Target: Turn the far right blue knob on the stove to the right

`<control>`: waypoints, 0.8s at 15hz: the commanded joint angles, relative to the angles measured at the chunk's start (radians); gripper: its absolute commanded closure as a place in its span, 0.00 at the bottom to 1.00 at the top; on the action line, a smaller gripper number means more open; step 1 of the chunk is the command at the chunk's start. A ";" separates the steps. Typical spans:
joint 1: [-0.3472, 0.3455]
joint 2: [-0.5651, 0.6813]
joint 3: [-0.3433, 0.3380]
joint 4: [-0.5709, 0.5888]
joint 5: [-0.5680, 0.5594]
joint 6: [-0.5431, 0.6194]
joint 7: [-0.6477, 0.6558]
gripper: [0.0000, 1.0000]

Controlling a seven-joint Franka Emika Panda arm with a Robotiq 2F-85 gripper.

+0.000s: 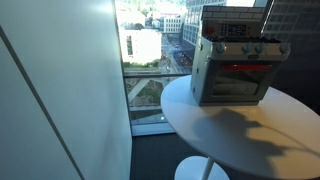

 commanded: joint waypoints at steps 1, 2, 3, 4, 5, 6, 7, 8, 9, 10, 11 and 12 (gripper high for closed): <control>-0.001 -0.056 0.005 0.004 -0.009 -0.088 -0.004 0.00; -0.001 -0.067 0.007 0.004 -0.010 -0.110 -0.003 0.00; 0.000 -0.078 0.008 0.005 -0.011 -0.135 -0.002 0.00; 0.000 -0.088 0.010 0.008 -0.012 -0.160 -0.001 0.00; -0.001 -0.097 0.013 0.008 -0.018 -0.178 0.001 0.00; -0.002 -0.106 0.016 0.010 -0.023 -0.197 0.004 0.00; -0.003 -0.115 0.020 0.011 -0.030 -0.208 0.008 0.00; -0.004 -0.124 0.024 0.012 -0.041 -0.220 0.012 0.00; -0.005 -0.132 0.029 0.012 -0.053 -0.229 0.016 0.00; -0.005 -0.140 0.033 0.011 -0.065 -0.233 0.018 0.00; -0.004 -0.145 0.035 0.012 -0.073 -0.237 0.019 0.00; -0.004 -0.149 0.036 0.010 -0.081 -0.233 0.018 0.00</control>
